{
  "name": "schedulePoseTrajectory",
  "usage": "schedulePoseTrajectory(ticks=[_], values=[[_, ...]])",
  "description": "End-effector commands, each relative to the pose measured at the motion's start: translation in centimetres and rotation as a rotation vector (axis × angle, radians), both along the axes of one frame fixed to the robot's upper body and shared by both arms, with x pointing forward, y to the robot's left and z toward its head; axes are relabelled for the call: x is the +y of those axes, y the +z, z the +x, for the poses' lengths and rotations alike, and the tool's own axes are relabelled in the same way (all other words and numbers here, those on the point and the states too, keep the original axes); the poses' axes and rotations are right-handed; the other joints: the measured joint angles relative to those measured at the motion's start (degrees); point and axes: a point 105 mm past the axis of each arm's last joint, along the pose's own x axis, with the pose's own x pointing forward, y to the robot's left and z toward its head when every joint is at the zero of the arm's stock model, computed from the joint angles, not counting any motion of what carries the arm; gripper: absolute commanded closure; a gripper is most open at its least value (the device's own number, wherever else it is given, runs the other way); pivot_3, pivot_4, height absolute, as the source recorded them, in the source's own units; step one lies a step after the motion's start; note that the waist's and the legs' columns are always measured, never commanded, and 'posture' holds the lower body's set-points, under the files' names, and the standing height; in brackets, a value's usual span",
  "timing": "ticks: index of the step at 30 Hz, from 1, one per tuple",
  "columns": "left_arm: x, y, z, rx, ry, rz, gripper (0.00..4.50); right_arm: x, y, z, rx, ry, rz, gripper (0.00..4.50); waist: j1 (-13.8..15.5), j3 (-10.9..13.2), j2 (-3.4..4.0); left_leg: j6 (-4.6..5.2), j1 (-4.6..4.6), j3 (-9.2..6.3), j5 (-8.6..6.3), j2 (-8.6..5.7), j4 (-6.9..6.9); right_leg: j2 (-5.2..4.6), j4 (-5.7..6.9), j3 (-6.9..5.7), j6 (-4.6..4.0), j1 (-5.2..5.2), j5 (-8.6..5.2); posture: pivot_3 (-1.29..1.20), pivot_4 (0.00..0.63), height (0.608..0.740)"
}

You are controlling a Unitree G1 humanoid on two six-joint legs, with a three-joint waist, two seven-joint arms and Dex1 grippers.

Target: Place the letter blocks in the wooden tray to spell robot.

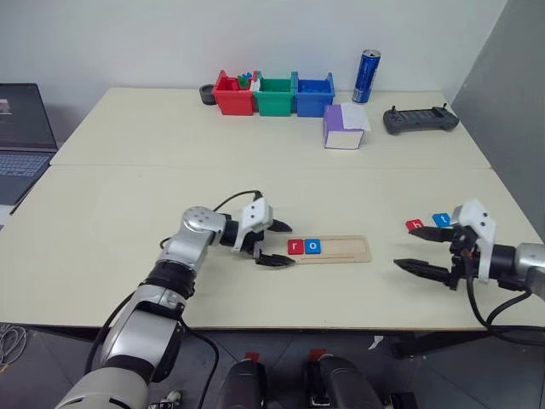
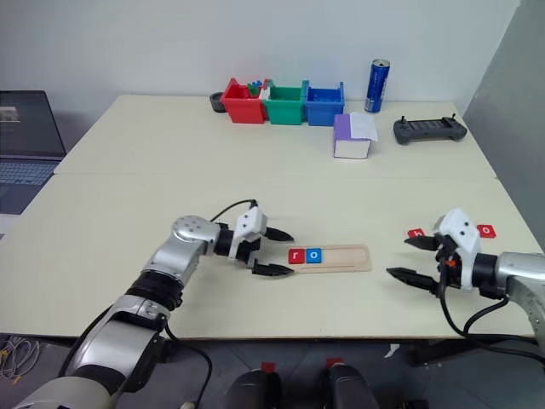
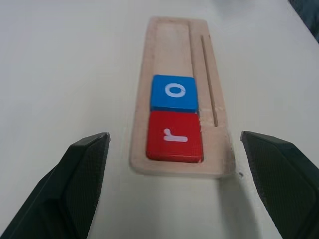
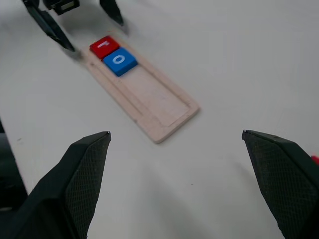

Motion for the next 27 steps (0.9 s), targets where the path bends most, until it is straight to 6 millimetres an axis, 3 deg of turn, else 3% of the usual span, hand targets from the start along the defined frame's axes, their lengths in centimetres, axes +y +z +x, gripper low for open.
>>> schedulePoseTrajectory(ticks=[1,6,12,18,27], values=[[1.5,2.6,-0.5,-0.046,0.001,-0.058,0.06,-1.9,2.2,0.7,-0.097,-0.1,0.026,0.0,0.06,0.0,0.01,0.0,0.01,0.0,0.0,0.0,0.0,0.0,0.01,0.0,0.0,0.0,0.0,0.0,0.15,0.74],[5.2,5.8,-2.1,-0.12,0.042,-0.154,0.06,-5.1,1.5,2.2,-0.13,-0.395,0.075,0.0,-0.02,-0.01,0.01,-0.02,0.02,0.03,0.01,0.03,0.0,-0.01,0.02,0.04,-0.01,0.01,0.0,0.0,0.15,0.74],[9.8,5.7,-4.5,-0.069,0.128,-0.112,0.06,-5.2,-0.1,3.1,-0.104,-0.66,0.088,0.0,-0.5,-0.07,0.12,-0.04,0.1,0.05,0.02,0.1,-0.07,0.0,0.13,0.05,-0.02,-0.03,-0.01,0.0,0.15,0.74],[9.8,5.8,-6.5,-0.029,0.149,-0.122,0.06,-5.0,-0.5,5.0,-0.101,-0.746,0.081,0.0,-0.15,-0.07,0.11,-0.02,0.05,0.08,0.01,0.05,-0.01,-0.05,0.09,0.08,-0.01,-0.03,0.0,0.0,0.15,0.74],[10.6,5.4,-6.5,-0.111,0.187,-0.08,0.06,-4.4,-2.0,6.1,-0.037,-0.713,0.059,0.0,0.05,-0.07,0.12,-0.01,0.03,0.09,0.0,0.05,-0.08,-0.03,0.06,0.09,-0.02,-0.07,-0.01,0.0,0.15,0.74]])
